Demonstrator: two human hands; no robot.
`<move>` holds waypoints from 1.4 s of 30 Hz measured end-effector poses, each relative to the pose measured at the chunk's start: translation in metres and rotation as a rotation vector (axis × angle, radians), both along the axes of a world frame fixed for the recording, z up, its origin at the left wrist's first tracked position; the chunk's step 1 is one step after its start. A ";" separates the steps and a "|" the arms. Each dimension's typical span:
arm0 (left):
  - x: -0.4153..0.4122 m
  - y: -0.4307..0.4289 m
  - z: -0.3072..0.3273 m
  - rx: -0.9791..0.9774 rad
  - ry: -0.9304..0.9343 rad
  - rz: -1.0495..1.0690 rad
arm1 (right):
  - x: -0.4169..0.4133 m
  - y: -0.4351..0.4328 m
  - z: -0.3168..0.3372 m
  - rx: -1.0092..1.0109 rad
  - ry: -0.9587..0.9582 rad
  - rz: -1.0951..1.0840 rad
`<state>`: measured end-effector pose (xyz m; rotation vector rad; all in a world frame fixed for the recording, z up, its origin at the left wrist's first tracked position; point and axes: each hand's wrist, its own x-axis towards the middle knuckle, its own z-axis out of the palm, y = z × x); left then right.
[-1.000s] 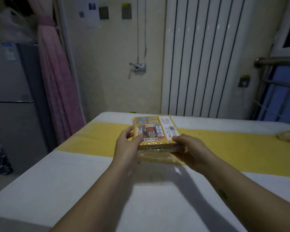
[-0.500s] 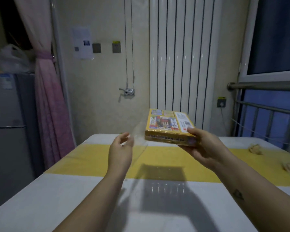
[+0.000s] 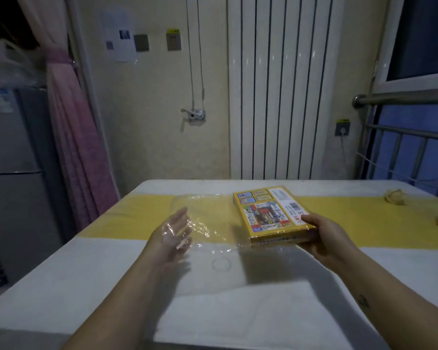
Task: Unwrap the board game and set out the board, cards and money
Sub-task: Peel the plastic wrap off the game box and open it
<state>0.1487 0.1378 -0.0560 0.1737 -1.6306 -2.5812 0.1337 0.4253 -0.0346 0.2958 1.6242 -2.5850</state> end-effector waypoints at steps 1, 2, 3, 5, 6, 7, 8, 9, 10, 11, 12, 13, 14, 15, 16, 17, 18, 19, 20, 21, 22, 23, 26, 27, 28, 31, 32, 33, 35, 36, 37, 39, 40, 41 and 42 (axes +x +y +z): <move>0.000 -0.003 -0.005 -0.114 0.025 -0.008 | -0.002 0.000 -0.008 -0.013 -0.018 -0.001; 0.002 -0.005 -0.007 -0.256 0.041 -0.007 | -0.004 -0.001 -0.015 -0.031 -0.034 -0.002; 0.002 -0.007 -0.009 -0.410 0.053 -0.010 | -0.005 -0.001 -0.021 -0.049 -0.047 -0.005; 0.000 -0.008 -0.012 -0.766 0.131 -0.010 | -0.008 -0.001 -0.030 -0.070 -0.061 -0.005; -0.002 -0.008 -0.014 -0.963 0.182 0.011 | -0.009 0.000 -0.033 -0.080 -0.059 0.000; -0.006 -0.008 -0.017 -1.176 0.246 0.057 | -0.010 0.000 -0.035 -0.093 -0.053 0.006; -0.007 -0.008 -0.019 -1.417 0.309 0.118 | -0.011 0.001 -0.036 -0.105 -0.046 0.011; -0.010 -0.006 -0.020 -1.634 0.413 0.206 | -0.011 0.001 -0.036 -0.114 -0.038 0.011; -0.010 -0.004 -0.020 -1.766 0.545 0.282 | -0.012 0.001 -0.036 -0.115 -0.028 0.012; -0.011 -0.002 -0.020 -1.843 0.664 0.313 | -0.012 0.002 -0.035 -0.118 -0.014 0.010; -0.009 0.002 -0.018 -1.877 0.765 0.305 | -0.013 0.003 -0.034 -0.124 0.002 0.007; -0.011 0.004 -0.018 -1.884 0.858 0.266 | -0.012 0.003 -0.033 -0.137 0.018 0.004; -0.011 0.008 -0.015 -1.855 0.892 0.166 | -0.012 0.003 -0.032 -0.150 0.032 0.004; -0.010 0.015 -0.009 -1.752 0.863 0.030 | -0.012 0.004 -0.030 -0.165 0.045 0.008; -0.008 0.022 -0.005 -1.580 0.745 -0.097 | -0.012 0.004 -0.029 -0.181 0.058 0.014; -0.006 0.030 0.000 -1.387 0.595 -0.206 | -0.011 0.004 -0.027 -0.195 0.068 0.021; -0.005 0.038 0.003 -1.209 0.425 -0.304 | -0.010 0.004 -0.025 -0.205 0.076 0.026; -0.006 0.045 0.006 -1.055 0.282 -0.368 | -0.009 0.004 -0.023 -0.207 0.084 0.032; -0.008 0.049 0.008 -0.926 0.192 -0.371 | -0.008 0.004 -0.021 -0.204 0.091 0.040; -0.009 0.053 0.011 -0.774 0.150 -0.344 | -0.008 0.005 -0.020 -0.201 0.098 0.046; -0.010 0.055 0.014 -0.602 0.132 -0.318 | -0.008 0.006 -0.019 -0.202 0.104 0.051; -0.011 0.055 0.019 -0.404 0.099 -0.300 | -0.007 0.007 -0.017 -0.203 0.111 0.052; -0.012 0.058 0.028 -0.010 -0.042 -0.310 | -0.007 0.010 -0.013 -0.178 0.144 0.066; -0.013 0.060 0.030 -0.010 -0.070 -0.320 | -0.007 0.010 -0.012 -0.160 0.158 0.074; -0.014 0.061 0.030 -0.019 -0.082 -0.323 | -0.007 0.011 -0.010 -0.142 0.174 0.080; -0.017 0.066 0.030 -0.043 -0.109 -0.328 | -0.008 0.010 -0.006 -0.090 0.214 0.085; -0.017 0.068 0.030 -0.046 -0.126 -0.361 | -0.008 0.010 -0.005 -0.075 0.225 0.090; -0.016 0.070 0.030 -0.057 -0.152 -0.394 | -0.009 0.009 -0.005 -0.061 0.235 0.099; -0.018 0.073 0.030 -0.099 -0.188 -0.427 | -0.010 0.007 -0.004 -0.025 0.254 0.110; -0.019 0.074 0.029 -0.136 -0.183 -0.419 | -0.010 0.006 -0.004 0.004 0.265 0.113; -0.021 0.075 0.027 -0.177 -0.169 -0.401 | -0.011 0.005 -0.003 0.044 0.278 0.116; -0.025 0.076 0.023 -0.216 -0.153 -0.358 | -0.013 0.004 -0.002 0.155 0.288 0.103; -0.027 0.076 0.022 -0.207 -0.151 -0.335 | -0.014 0.004 -0.001 0.201 0.273 0.088; -0.028 0.075 0.021 -0.187 -0.153 -0.314 | -0.016 0.005 -0.001 0.226 0.246 0.073; -0.028 0.073 0.020 -0.176 -0.154 -0.295 | -0.017 0.006 0.000 0.229 0.217 0.060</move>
